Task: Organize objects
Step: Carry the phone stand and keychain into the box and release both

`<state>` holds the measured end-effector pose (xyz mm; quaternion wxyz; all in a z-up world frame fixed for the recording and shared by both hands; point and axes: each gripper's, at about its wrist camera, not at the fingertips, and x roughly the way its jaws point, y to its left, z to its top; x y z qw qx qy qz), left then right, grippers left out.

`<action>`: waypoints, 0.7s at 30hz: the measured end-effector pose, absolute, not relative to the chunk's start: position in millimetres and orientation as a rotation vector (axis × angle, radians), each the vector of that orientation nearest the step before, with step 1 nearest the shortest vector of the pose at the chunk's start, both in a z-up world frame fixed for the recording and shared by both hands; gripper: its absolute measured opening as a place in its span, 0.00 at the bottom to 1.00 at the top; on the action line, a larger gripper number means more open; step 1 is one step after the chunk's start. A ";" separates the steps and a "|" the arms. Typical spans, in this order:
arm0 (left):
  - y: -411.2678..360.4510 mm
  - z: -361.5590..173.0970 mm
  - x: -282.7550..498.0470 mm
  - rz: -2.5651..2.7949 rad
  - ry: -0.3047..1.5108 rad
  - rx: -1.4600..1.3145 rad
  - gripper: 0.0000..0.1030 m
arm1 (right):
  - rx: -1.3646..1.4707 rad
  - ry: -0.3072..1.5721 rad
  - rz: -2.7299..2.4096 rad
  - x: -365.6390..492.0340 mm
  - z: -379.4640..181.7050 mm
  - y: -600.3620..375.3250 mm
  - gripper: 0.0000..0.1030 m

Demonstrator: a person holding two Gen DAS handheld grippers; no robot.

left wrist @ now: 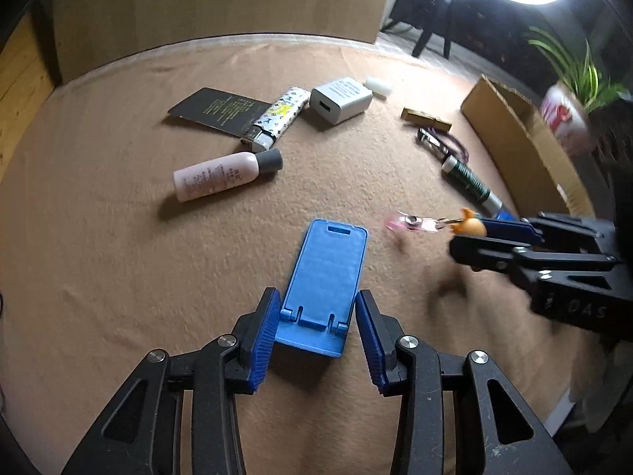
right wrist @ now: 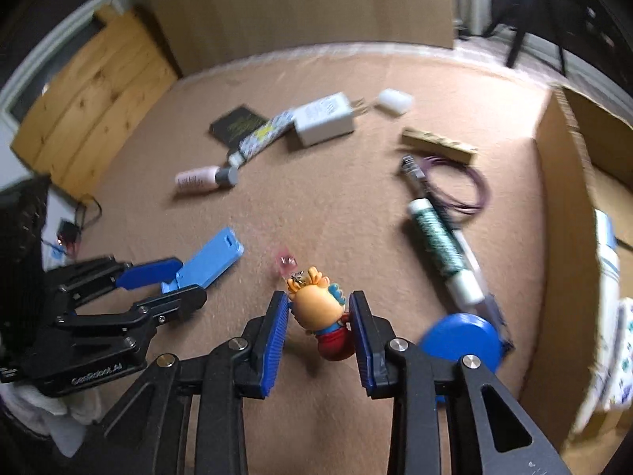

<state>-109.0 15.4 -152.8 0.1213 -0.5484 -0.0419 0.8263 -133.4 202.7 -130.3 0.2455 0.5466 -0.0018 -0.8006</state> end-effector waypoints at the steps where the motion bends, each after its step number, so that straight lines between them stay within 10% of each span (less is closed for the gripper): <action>1: 16.6 -150.0 -109.1 2.411 -0.134 -1.590 0.41 | 1.478 -0.015 -2.203 -132.8 -124.8 207.8 0.28; 21: 161.4 -62.7 -171.3 2.373 -0.010 -1.293 0.41 | 1.297 -0.150 -2.652 -149.0 -47.4 363.7 0.28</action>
